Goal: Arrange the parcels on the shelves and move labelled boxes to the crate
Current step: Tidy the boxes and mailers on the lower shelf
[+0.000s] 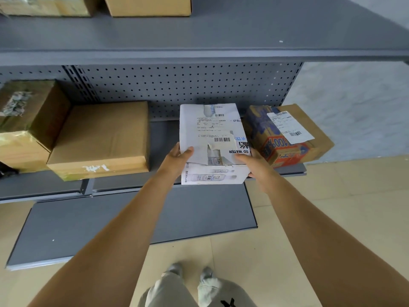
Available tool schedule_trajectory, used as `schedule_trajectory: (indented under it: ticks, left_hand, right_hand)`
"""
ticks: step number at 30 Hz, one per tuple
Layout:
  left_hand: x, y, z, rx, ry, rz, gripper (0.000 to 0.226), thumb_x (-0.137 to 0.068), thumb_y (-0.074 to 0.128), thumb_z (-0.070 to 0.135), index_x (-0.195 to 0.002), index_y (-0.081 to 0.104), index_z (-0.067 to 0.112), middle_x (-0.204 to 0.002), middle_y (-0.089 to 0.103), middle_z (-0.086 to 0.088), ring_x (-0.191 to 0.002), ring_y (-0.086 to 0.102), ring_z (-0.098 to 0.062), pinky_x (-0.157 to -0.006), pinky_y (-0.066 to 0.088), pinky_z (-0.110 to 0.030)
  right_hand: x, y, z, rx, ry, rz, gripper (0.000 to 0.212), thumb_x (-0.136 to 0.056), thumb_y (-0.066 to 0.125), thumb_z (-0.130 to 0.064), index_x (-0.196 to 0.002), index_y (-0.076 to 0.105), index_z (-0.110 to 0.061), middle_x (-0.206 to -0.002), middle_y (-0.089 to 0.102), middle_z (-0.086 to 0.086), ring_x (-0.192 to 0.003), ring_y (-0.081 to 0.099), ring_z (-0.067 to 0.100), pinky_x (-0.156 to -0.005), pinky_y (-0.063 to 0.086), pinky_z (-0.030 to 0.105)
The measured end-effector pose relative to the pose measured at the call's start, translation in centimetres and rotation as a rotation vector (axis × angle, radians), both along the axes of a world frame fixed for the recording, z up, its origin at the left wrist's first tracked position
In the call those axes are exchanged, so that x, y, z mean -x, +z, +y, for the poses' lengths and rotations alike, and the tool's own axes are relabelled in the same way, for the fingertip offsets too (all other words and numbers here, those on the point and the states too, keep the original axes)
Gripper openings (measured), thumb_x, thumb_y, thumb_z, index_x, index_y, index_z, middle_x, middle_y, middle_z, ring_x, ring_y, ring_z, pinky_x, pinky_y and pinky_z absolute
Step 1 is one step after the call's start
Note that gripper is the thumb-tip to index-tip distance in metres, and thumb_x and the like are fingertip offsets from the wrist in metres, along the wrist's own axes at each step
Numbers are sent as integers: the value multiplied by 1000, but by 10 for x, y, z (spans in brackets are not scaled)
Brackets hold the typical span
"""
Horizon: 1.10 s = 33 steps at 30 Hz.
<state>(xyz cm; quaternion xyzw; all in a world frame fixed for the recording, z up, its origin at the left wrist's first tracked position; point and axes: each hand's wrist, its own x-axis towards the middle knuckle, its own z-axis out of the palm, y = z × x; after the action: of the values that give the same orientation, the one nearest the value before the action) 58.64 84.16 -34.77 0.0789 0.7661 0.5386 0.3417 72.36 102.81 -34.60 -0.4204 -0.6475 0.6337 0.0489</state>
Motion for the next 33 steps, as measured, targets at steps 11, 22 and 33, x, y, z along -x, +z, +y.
schedule_trajectory:
  ticks: [11, 22, 33]
  left_hand:
    - [12, -6, 24, 139, -25, 138, 42, -97, 43, 48, -136, 44, 32, -122, 63, 1, -105, 63, -27, -97, 51, -48]
    - [48, 31, -17, 315, 112, 194, 62, -98, 49, 43, -153, 29, 22, -145, 51, -10, -125, 54, -32, -100, 46, -37]
    - [104, 29, -188, 623, 567, 447, 43, -91, 53, 25, -131, 51, 11, -139, 42, -18, -128, 36, -38, -104, 34, -48]
  right_hand:
    - [13, -8, 16, -97, 28, 27, 44, -90, 65, -7, -130, 53, -22, -113, 63, -6, -101, 59, 13, -76, 47, 23]
    - [65, 38, -12, -641, 183, -106, 65, -91, 60, -28, -151, 34, -18, -154, 32, 13, -140, 30, 33, -114, 29, 44]
    - [152, 42, -133, -425, 421, 73, 61, -94, 55, -17, -151, 33, -18, -153, 39, 6, -137, 43, 21, -103, 36, 28]
